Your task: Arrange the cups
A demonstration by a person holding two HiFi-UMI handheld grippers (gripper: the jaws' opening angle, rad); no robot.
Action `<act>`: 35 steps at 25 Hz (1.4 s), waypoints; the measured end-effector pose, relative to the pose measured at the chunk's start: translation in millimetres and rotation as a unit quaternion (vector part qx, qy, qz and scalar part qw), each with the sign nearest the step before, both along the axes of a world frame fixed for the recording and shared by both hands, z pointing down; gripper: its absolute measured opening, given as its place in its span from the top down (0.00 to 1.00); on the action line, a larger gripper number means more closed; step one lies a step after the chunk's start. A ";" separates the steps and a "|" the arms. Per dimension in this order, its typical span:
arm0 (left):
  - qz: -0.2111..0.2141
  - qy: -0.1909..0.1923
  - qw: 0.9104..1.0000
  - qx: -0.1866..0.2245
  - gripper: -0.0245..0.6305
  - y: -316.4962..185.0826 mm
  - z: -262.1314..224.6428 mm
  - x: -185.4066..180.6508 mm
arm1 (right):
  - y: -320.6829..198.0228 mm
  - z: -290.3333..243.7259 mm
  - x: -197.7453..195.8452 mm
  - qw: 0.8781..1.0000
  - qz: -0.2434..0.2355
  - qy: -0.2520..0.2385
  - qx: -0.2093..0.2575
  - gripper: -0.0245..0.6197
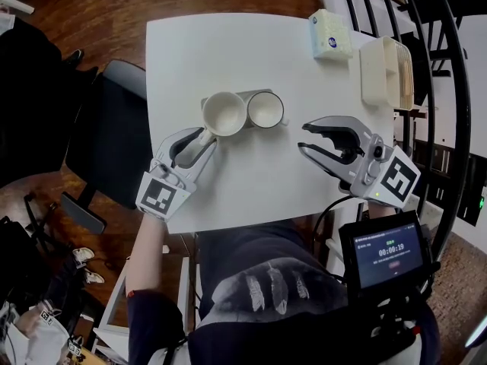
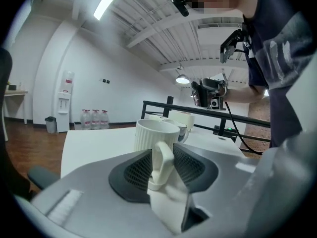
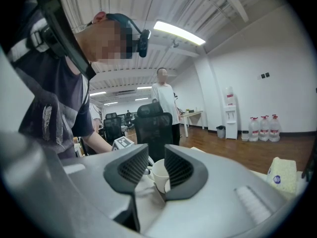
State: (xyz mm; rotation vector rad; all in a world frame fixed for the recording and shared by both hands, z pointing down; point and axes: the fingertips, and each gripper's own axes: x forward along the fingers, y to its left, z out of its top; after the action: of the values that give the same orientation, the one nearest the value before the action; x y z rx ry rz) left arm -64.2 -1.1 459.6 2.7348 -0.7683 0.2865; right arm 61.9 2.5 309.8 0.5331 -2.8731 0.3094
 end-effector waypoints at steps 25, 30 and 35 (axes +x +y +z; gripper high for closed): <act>0.112 -0.024 0.979 0.170 0.49 10.7 -200.3 32.5 | 2.6 -50.4 -16.0 0.997 -0.030 -0.012 0.067 0.80; 0.109 -0.018 0.977 0.184 0.53 9.5 -204.4 37.3 | 2.5 -51.0 -15.6 0.997 -0.027 -0.012 0.076 0.95; 0.098 -0.025 0.975 0.196 0.72 8.5 -204.4 35.5 | 4.6 -49.3 -14.4 0.997 -0.025 -0.010 0.075 0.95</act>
State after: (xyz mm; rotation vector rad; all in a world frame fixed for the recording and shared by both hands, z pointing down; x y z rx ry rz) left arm -28.7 7.4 255.2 3.1965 -0.6217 0.2694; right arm 47.5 7.1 260.5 0.4838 -2.9387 0.0924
